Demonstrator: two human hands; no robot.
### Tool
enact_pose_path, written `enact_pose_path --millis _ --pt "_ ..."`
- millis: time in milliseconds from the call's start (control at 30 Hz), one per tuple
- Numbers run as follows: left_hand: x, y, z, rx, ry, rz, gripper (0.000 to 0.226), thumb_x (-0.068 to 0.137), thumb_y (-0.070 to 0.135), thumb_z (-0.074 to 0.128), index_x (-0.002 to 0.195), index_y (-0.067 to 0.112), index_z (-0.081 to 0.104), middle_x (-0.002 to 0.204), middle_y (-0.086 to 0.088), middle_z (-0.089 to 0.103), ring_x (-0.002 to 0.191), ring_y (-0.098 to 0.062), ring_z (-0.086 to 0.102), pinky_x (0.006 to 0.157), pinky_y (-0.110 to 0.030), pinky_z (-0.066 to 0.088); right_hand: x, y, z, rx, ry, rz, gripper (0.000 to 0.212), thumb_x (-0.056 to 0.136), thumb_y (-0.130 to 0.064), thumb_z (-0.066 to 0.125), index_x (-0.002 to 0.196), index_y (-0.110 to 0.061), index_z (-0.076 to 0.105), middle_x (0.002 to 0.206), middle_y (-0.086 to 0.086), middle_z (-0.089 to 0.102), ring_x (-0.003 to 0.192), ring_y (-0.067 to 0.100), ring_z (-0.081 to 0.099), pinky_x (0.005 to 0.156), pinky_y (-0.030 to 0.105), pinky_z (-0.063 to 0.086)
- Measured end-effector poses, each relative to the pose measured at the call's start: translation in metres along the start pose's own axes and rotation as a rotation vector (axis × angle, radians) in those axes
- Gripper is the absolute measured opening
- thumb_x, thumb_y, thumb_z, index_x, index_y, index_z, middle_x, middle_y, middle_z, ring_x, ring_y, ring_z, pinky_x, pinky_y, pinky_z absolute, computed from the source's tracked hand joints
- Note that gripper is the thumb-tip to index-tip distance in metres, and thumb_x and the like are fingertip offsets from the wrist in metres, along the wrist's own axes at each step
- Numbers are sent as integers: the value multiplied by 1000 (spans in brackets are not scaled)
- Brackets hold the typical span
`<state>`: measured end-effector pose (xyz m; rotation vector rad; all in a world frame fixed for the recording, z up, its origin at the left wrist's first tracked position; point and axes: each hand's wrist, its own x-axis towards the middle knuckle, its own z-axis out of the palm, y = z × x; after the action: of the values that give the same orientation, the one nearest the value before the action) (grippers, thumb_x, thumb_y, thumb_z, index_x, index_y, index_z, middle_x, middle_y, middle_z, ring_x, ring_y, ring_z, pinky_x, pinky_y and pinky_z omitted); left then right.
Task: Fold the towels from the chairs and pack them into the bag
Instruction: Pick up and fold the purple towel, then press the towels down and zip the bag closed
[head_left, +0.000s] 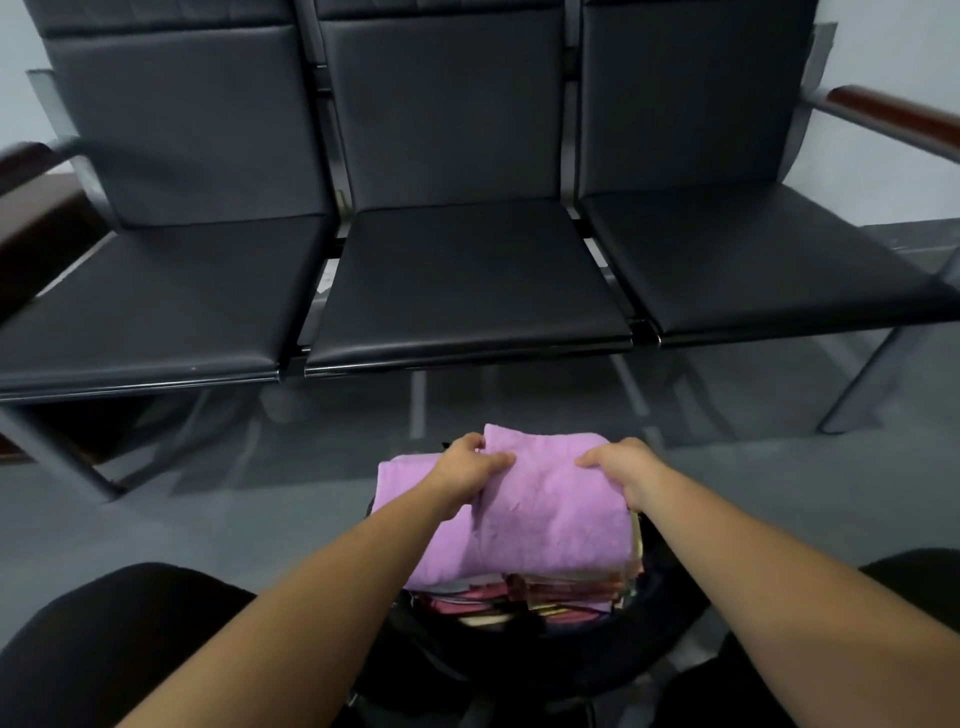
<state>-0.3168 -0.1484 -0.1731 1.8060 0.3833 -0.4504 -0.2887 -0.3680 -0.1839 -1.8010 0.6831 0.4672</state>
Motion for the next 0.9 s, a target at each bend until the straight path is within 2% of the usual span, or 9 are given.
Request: enact_pose_path --millis 100,167,300,433,533,600,700,800,900 --pt "8 -5 20 -17 -40 -25 37 90 26 73 118 8 56 114 -12 68 100 -28 69 79 -41 59 0 9 -8 -20 98 -11 39 79 -9 81 105 0 53 99 21 65 95 39 67 89 55 58" --pt "12 -8 29 1 -28 -25 31 88 24 73 110 9 56 109 -11 66 91 -25 66 73 -38 55 4 15 -13 -47 155 -28 37 81 -13 80 106 -1 54 92 16 63 92 37 66 87 49 59" --pt "21 -13 40 356 -10 -12 41 89 20 70 121 7 49 113 -12 61 103 -29 60 80 -33 46 22 31 -18 -200 181 -66 48 66 -13 81 105 -4 54 104 18 67 94 36 68 79 42 58" --pt "27 -15 43 614 20 31 47 91 24 70 124 4 42 127 -16 61 117 -34 58 79 -29 39 6 29 -19 -453 171 -195 42 87 2 62 125 -3 43 105 15 57 92 33 60 62 33 44" --pt "31 -11 41 615 60 34 45 93 28 66 124 3 43 124 -16 61 115 -34 58 78 -30 39 -1 28 -13 -650 244 -265 52 92 -6 57 138 -4 35 132 21 46 116 40 53 88 40 48" --pt "35 -10 31 652 128 64 38 96 28 60 123 3 49 125 -17 61 114 -35 57 84 -33 43 -8 24 -2 -829 296 -355 57 94 -18 57 145 -7 32 143 22 36 128 41 44 106 45 40" --pt "37 -15 7 832 232 106 33 99 23 51 127 6 53 130 -18 54 121 -36 49 101 -40 42 -20 14 23 -947 214 -518 64 100 -39 50 153 -12 26 157 23 23 141 40 34 116 47 30" --pt "36 -28 -21 995 273 -25 38 97 18 49 134 12 45 136 -16 43 129 -35 41 106 -43 36 -26 6 53 -1062 59 -595 68 102 -50 42 158 -19 18 165 21 9 153 38 14 122 56 16" --pt "41 -45 -46 1043 161 -194 62 91 35 64 144 19 35 142 -17 36 136 -37 34 110 -46 38 -20 4 88 -1097 -8 -515 77 98 -69 30 162 -31 7 168 19 -2 155 41 0 119 68 4"
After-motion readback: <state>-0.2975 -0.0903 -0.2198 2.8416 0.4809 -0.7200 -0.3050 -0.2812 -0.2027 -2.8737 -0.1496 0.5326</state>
